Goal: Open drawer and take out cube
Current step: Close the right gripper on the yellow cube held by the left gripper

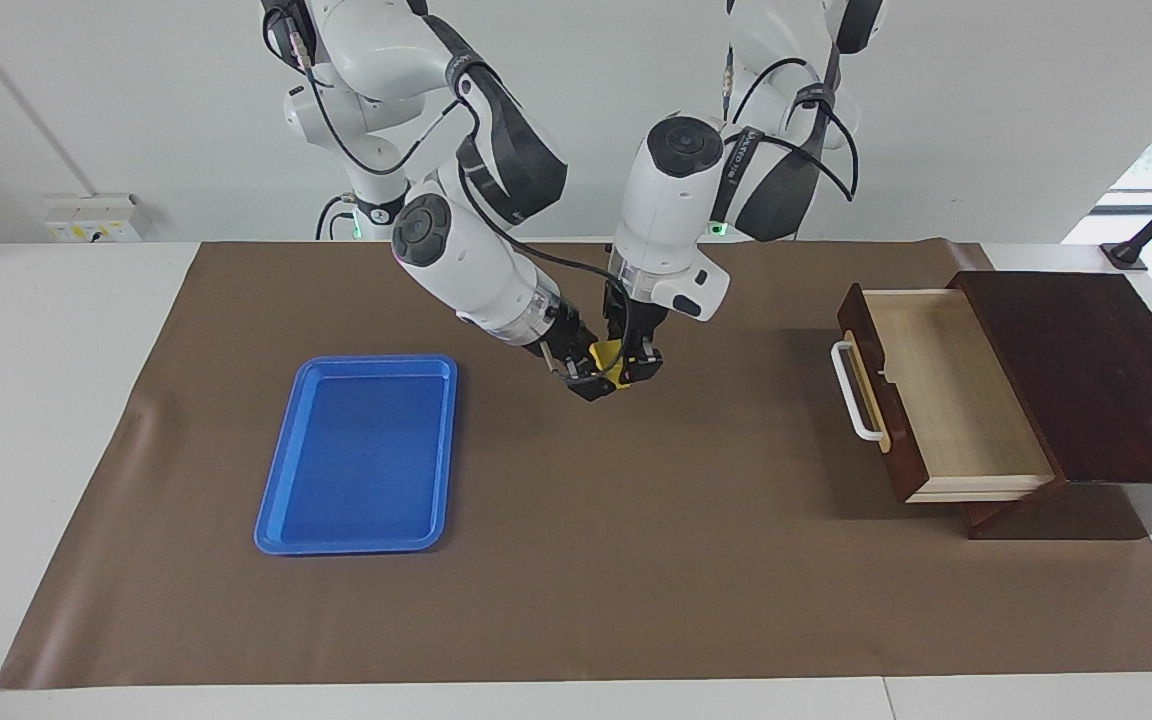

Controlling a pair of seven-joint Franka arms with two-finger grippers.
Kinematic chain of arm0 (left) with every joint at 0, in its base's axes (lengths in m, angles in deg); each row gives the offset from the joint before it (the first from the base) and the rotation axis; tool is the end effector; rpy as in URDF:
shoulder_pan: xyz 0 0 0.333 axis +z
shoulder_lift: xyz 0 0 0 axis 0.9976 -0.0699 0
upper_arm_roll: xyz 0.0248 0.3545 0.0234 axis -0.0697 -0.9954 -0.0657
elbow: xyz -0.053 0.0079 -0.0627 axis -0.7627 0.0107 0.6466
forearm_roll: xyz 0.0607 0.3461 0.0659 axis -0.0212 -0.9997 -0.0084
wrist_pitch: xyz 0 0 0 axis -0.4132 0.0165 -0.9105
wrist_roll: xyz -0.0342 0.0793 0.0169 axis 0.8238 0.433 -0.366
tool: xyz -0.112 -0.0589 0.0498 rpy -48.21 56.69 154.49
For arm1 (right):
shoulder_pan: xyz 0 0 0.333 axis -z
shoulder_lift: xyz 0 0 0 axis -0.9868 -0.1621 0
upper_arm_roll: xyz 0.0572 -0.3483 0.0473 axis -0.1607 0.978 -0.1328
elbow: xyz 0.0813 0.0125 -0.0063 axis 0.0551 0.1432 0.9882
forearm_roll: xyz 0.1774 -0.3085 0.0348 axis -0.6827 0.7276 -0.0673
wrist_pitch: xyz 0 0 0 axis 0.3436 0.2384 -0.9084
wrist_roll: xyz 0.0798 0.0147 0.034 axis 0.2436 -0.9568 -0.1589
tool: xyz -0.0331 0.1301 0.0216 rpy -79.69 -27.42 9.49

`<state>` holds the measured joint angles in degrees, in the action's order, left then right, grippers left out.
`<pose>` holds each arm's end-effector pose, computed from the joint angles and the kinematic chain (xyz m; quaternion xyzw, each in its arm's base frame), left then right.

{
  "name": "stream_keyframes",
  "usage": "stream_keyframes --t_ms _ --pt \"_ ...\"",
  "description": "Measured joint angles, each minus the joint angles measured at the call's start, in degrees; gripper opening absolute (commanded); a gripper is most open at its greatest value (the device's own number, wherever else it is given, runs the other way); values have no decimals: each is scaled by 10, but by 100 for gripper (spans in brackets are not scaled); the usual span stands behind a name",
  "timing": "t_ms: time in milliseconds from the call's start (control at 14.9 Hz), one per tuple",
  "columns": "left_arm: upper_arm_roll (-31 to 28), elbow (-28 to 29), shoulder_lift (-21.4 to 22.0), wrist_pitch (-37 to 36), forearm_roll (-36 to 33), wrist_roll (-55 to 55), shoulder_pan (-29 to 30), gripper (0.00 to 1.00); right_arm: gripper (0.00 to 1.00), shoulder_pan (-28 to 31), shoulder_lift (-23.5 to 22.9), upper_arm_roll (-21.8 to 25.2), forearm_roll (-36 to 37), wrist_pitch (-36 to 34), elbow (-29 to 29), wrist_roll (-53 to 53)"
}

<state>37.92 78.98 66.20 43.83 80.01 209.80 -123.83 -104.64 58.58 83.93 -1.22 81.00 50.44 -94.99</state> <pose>0.5248 -0.3909 0.5105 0.6420 0.7648 -0.0387 0.0383 0.5916 0.3359 0.4824 -0.7524 0.5968 0.2143 0.1784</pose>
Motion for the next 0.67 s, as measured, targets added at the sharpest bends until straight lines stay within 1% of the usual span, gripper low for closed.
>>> stream_keyframes --t_ms 134,268,335,402,470,537,671 --pt "0 0 0 0 0 0 -1 0 57 -2 0 0 2 2 0 -2" --pt "0 1 0 0 0 0 -1 0 44 -2 0 0 5 3 0 -3" --pt "-1 1 0 1 -1 0 -1 0 34 -2 0 0 7 2 -1 -3" --pt "0 2 1 4 -4 -2 -2 0 21 -2 0 0 10 1 -1 -12" --pt "0 3 1 5 -4 -2 -2 0 5 -3 -1 0 11 1 -2 -12" --pt "-1 4 2 5 -4 -2 -2 0 0 -3 -1 0 11 1 -2 -12" --pt "-1 4 2 6 -4 -2 -2 0 0 -3 -1 0 11 2 -2 -12"
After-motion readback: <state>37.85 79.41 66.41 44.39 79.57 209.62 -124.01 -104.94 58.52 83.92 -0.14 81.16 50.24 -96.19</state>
